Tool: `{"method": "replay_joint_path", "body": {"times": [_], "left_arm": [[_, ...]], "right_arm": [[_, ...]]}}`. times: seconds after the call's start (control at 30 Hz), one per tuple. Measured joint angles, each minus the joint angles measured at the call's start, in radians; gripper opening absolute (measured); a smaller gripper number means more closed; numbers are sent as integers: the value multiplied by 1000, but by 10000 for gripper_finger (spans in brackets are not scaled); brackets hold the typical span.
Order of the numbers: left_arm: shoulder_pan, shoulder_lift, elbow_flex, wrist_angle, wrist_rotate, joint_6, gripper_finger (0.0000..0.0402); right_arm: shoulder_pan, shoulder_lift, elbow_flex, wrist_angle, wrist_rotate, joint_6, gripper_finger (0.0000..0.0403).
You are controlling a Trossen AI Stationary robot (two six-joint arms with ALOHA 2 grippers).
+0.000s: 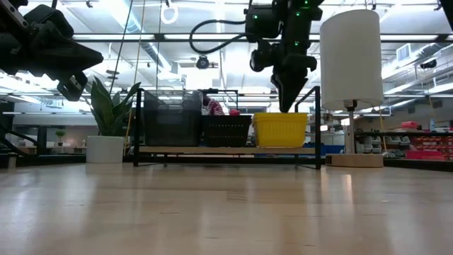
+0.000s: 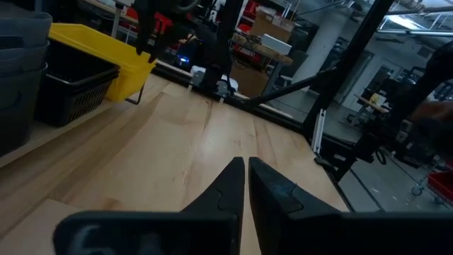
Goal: Stack baskets on shelf by color
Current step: Return to Home Position
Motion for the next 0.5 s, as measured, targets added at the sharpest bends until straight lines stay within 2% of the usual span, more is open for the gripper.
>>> {"method": "replay_joint_path", "body": {"times": [0.27,0.5], "left_arm": [[0,0,0,0,0,0,36],[0,0,0,-1,0,0,28]], "right_arm": [[-7,-45,57,-36,-3,70,109],[11,-164,40,35,-159,218,109]]}}
